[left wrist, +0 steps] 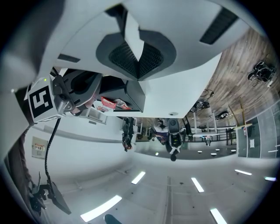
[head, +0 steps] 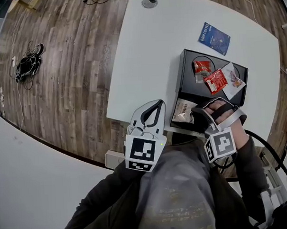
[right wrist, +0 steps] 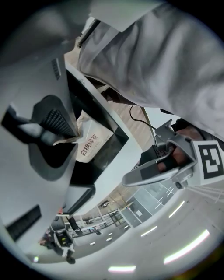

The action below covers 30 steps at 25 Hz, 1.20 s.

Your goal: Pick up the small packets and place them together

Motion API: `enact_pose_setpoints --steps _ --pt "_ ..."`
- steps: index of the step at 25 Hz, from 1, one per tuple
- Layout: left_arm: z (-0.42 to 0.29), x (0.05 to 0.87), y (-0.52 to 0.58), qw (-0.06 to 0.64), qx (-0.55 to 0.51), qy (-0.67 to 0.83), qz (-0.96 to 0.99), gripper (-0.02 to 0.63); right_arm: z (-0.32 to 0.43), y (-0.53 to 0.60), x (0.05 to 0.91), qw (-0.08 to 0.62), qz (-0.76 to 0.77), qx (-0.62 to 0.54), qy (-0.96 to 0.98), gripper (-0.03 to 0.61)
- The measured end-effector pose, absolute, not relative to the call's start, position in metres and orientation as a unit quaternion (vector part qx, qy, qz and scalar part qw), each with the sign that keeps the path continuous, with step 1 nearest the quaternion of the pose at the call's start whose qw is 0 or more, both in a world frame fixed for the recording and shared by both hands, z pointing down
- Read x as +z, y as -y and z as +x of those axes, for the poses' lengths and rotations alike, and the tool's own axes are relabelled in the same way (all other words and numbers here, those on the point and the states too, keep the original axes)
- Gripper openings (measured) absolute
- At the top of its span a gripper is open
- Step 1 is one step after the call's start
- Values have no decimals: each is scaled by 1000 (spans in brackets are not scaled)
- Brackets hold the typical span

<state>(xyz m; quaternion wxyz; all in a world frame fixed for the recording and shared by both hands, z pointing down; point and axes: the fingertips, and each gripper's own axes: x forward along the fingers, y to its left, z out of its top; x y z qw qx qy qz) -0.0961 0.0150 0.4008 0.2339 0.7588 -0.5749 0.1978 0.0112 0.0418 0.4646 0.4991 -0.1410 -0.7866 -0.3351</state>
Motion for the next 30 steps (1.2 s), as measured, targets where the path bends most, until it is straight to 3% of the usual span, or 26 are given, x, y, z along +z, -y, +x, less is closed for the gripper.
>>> enact_pose_setpoints --steps 7,22,30 --pt "-96 400 -15 230 197 572 762 3 9 -44 451 485 -119 -329 802 11" --pt "-75 376 -12 188 183 538 801 3 28 -44 385 469 -6 -311 826 11" --pt "-70 353 2 161 175 535 811 3 39 19 347 472 130 -304 817 11"
